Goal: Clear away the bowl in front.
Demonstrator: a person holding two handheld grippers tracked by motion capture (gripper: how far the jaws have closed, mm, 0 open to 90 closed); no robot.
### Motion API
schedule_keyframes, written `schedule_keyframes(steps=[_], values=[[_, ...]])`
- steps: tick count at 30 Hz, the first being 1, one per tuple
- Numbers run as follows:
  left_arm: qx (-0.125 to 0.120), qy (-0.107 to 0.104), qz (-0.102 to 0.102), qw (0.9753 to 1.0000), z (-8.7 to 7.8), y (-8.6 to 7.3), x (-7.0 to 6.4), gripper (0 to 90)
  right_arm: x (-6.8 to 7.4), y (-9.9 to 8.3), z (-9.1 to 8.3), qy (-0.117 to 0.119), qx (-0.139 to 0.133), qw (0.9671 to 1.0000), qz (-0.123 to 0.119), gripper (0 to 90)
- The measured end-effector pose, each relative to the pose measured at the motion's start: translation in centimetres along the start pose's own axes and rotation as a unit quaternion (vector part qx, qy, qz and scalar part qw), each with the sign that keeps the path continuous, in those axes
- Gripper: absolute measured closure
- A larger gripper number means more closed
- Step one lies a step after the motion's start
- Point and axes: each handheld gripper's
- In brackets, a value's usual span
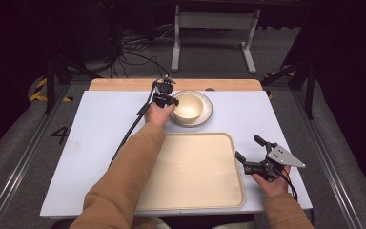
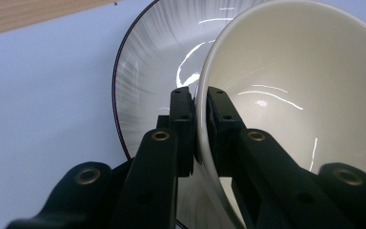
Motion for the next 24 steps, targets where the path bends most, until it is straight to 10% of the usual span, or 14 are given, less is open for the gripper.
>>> schedule_keyframes(steps=[24], values=[[0.002,-0.025,-0.003,0.9997,-3.8,1.1,-0.3,82.1,0.0,0.0,0.0,0.000,0.000,1.0000,-0.001,4.8]])
Point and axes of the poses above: each handheld gripper's, and its own axes: z roughly forward along the jaws, y roughly out of its top, x roughly to its left, and after that the axes turned 10 degrees about -y, right-handed
